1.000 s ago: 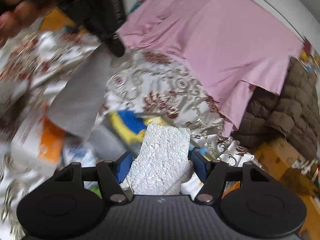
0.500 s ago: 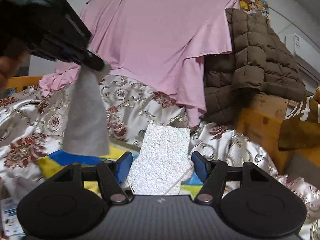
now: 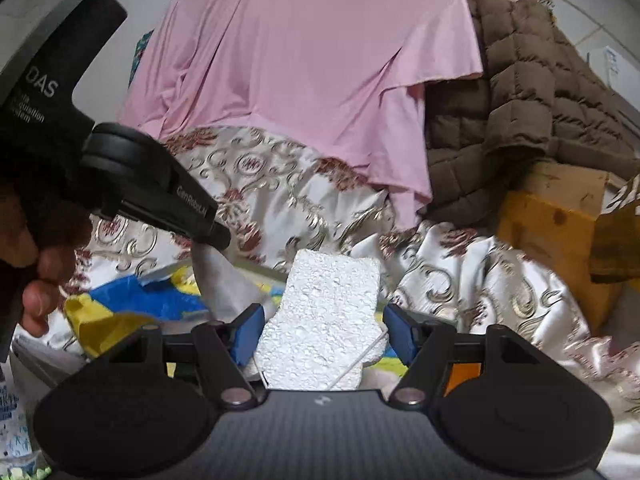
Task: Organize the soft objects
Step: 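Carry the grey cloth and foam sheet into the cartoon tray and open both tools, then lift both open tools out of the tray back over the pile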
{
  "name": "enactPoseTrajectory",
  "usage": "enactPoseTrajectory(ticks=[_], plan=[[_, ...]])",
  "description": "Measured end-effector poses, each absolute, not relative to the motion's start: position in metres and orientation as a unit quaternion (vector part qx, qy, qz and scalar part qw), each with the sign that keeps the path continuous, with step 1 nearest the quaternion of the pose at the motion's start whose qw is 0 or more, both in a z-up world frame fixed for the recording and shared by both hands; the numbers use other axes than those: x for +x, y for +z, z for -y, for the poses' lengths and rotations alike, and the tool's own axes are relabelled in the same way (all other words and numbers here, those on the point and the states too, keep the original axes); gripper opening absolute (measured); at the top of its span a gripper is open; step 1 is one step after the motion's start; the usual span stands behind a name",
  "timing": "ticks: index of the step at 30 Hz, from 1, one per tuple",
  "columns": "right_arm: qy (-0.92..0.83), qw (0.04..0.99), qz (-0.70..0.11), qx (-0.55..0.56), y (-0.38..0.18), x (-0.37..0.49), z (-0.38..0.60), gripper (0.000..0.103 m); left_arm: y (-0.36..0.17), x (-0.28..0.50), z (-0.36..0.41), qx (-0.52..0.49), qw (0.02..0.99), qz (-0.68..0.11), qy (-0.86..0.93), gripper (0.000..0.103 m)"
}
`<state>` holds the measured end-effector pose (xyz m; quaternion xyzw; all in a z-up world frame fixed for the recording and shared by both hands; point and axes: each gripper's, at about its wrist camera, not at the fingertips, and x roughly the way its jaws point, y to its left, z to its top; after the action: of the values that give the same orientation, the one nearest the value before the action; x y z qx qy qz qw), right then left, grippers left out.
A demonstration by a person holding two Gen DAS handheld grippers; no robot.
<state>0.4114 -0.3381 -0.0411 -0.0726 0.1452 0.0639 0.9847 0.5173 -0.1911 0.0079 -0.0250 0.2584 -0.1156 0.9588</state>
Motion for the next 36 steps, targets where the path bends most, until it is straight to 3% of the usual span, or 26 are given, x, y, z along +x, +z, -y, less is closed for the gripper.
enactPoseTrajectory(ticks=[6,12,18,23,30,36], plan=[[0.075,0.983,-0.153,-0.069,-0.047,0.414,0.336,0.072,-0.007,0.517,0.176,-0.029,0.956,-0.275,-0.097,0.013],[0.070,0.984,-0.151,-0.063,-0.048,0.414,0.337,0.080,-0.011,0.513,0.170,-0.031,0.955,-0.275,-0.105,0.019],[0.059,0.988,-0.133,-0.052,-0.040,0.407,0.338,0.089,-0.015,0.506,0.157,-0.048,0.955,-0.276,-0.099,0.044],[0.046,0.992,-0.113,-0.021,-0.028,0.394,0.343,0.097,-0.014,0.491,0.138,-0.087,0.957,-0.265,-0.083,0.075],[0.030,0.994,-0.091,0.049,0.005,0.358,0.359,0.101,0.006,0.454,0.116,-0.109,0.962,-0.235,-0.081,0.082],[0.010,0.995,-0.067,0.078,0.044,0.314,0.373,0.103,0.027,0.400,0.103,-0.115,0.970,-0.197,-0.084,0.095]])
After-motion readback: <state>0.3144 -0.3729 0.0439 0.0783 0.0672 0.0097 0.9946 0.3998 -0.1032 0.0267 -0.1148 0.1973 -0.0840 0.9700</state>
